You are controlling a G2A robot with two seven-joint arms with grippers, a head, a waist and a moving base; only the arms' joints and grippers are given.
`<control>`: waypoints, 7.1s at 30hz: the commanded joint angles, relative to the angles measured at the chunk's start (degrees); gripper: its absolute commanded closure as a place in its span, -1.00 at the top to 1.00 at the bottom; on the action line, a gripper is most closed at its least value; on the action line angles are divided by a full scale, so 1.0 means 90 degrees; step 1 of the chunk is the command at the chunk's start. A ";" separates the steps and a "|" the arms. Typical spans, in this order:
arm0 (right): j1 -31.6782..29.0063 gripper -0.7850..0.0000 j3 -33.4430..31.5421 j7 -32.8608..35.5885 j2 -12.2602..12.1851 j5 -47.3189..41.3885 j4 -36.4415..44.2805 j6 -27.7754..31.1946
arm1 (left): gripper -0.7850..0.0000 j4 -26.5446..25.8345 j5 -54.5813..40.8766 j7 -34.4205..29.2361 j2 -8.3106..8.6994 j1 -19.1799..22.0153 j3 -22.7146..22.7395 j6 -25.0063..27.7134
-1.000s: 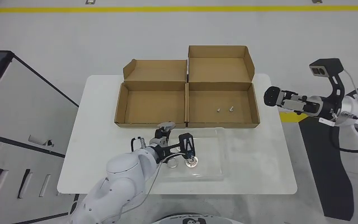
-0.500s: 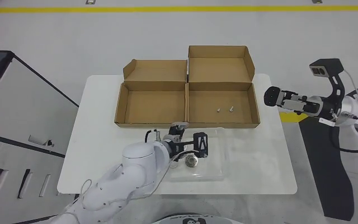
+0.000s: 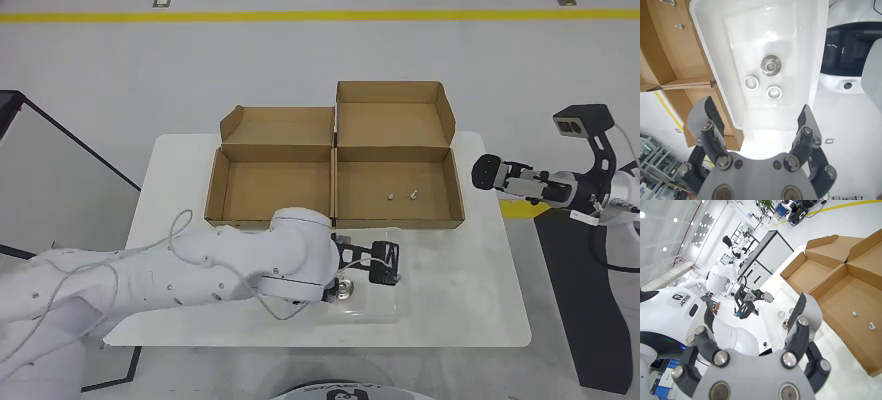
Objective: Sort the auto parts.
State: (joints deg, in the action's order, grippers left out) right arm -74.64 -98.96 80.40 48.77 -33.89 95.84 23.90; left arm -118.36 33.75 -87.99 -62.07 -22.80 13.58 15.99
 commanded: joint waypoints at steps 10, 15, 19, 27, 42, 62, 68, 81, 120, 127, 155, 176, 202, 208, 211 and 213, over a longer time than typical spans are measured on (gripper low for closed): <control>0.0000 1.00 0.0000 0.0000 0.0000 0.0001 0.0000 0.0000 | 1.00 0.0159 0.0475 0.0254 -0.0181 0.0032 -0.0427 -0.0369; 0.0000 1.00 0.0000 0.0000 0.0000 0.0001 0.0000 0.0000 | 1.00 0.0536 0.0850 0.0385 -0.0349 -0.0371 -0.0427 -0.0229; 0.0000 1.00 0.0000 0.0000 0.0000 0.0001 0.0000 0.0000 | 1.00 0.0931 0.1129 0.0422 -0.0566 -0.0702 -0.0427 -0.0115; 0.0000 1.00 0.0000 0.0000 0.0000 0.0001 0.0000 0.0000 | 1.00 0.1360 0.1359 0.0564 -0.0877 -0.0972 -0.0427 -0.0042; 0.0000 1.00 0.0000 0.0000 0.0000 0.0001 0.0000 0.0000 | 0.53 0.1946 0.1315 0.0421 -0.1176 -0.1183 -0.0364 0.0111; 0.0000 1.00 0.0000 0.0000 0.0000 0.0001 0.0000 0.0000 | -0.01 0.2641 0.1255 0.0380 -0.1550 -0.1362 -0.0378 0.0289; 0.0000 1.00 0.0000 0.0000 0.0000 0.0001 0.0000 0.0000 | -0.06 0.2765 0.1325 0.0395 -0.1594 -0.1476 -0.0383 0.0314; 0.0000 1.00 0.0000 0.0000 0.0000 0.0001 0.0000 0.0000 | -0.07 0.2853 0.1448 0.0328 -0.1565 -0.1701 -0.0275 0.0361; 0.0000 1.00 0.0000 0.0000 0.0000 0.0001 0.0000 0.0000 | -0.75 0.3165 0.1695 0.0478 -0.1618 -0.1959 -0.0115 0.0511; 0.0000 1.00 0.0000 0.0000 0.0000 0.0001 0.0000 0.0000 | -1.00 0.3163 0.1862 0.0486 -0.1622 -0.1970 -0.0064 0.0443; 0.0000 1.00 0.0000 0.0000 0.0000 0.0001 0.0000 0.0000 | -1.00 0.0201 0.1126 0.0461 -0.0482 -0.1681 0.1231 0.0495; 0.0000 1.00 0.0000 0.0000 0.0000 0.0001 0.0000 0.0000 | -1.00 -0.0309 0.0293 0.3302 0.0426 -0.3364 0.3811 0.2340; 0.0000 1.00 0.0000 0.0000 0.0000 0.0001 0.0000 0.0000 | -1.00 0.0431 0.1107 0.8645 0.0509 -0.5015 0.5285 0.4223; 0.0000 1.00 0.0000 0.0000 0.0000 0.0001 0.0000 0.0000 | -1.00 0.0445 0.1288 0.9211 0.0503 -0.5184 0.5500 0.4454; 0.0000 1.00 0.0000 0.0000 0.0000 0.0001 0.0000 0.0000 | -1.00 0.0459 0.1398 0.9504 0.0495 -0.5269 0.5588 0.4579; 0.0000 1.00 0.0000 0.0000 0.0000 0.0001 0.0000 0.0000 | -1.00 0.0471 0.1487 0.9751 0.0485 -0.5330 0.5658 0.4642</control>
State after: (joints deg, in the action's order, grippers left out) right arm -74.64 -98.96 80.40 48.77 -33.89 95.84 23.90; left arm -114.23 46.75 -1.45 -57.66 -70.47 64.24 57.50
